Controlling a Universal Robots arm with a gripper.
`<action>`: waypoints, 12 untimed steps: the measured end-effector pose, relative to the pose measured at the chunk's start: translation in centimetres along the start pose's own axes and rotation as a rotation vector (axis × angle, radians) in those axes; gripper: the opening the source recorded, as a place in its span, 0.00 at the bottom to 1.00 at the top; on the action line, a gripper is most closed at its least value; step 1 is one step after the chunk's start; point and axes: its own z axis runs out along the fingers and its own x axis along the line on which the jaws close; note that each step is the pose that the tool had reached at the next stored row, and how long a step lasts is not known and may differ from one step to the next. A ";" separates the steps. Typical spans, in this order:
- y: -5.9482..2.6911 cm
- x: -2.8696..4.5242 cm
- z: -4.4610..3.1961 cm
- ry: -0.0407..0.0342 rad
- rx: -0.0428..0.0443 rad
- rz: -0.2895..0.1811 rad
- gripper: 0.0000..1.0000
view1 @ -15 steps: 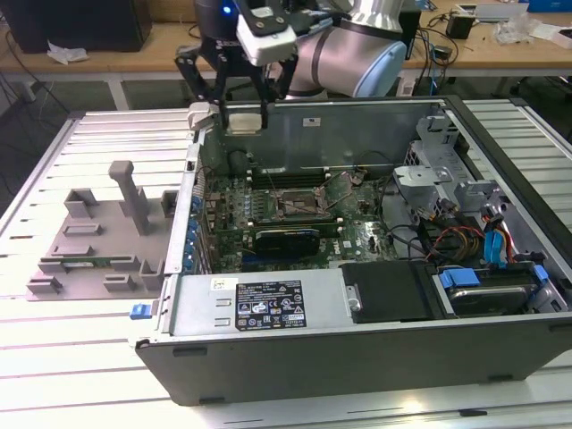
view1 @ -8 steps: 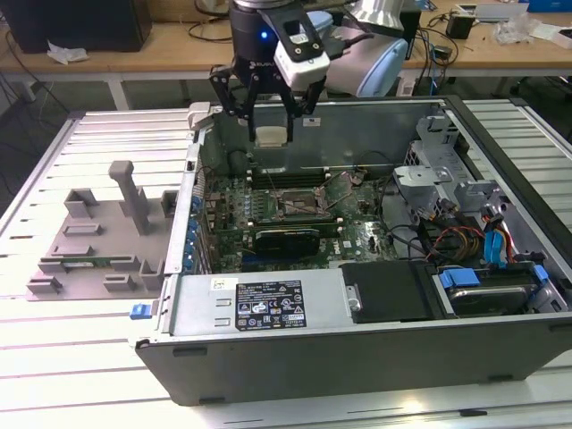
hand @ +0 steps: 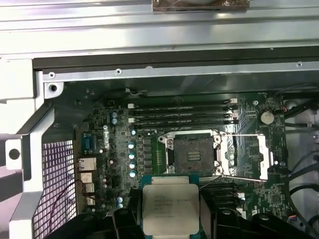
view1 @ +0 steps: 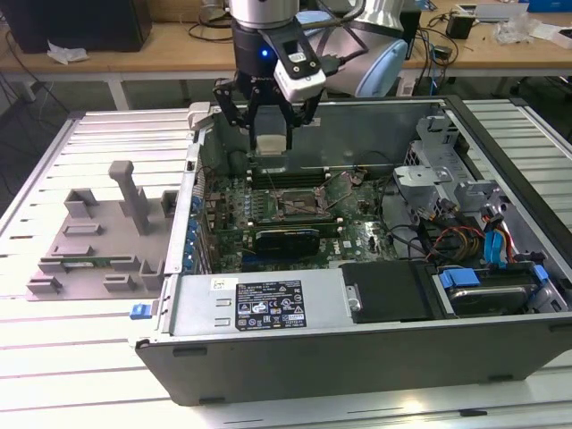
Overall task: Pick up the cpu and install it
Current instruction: 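Pick up the cpu and move it towards the insertion slot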
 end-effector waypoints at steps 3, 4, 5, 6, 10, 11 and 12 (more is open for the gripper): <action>0.02 -0.48 0.55 -0.0038 -0.0001 -0.001 0.55; 0.01 -0.55 0.71 -0.0045 -0.0002 -0.002 0.55; 0.01 -0.62 0.82 -0.0049 -0.0002 -0.002 0.55; 0.02 -0.72 1.05 -0.0055 -0.0003 -0.004 0.55; 0.06 -1.17 1.73 -0.0060 -0.0002 -0.005 0.55; 0.11 -1.55 2.22 -0.0060 -0.0002 -0.006 0.55; 0.14 -1.68 2.42 -0.0060 -0.0001 -0.006 0.55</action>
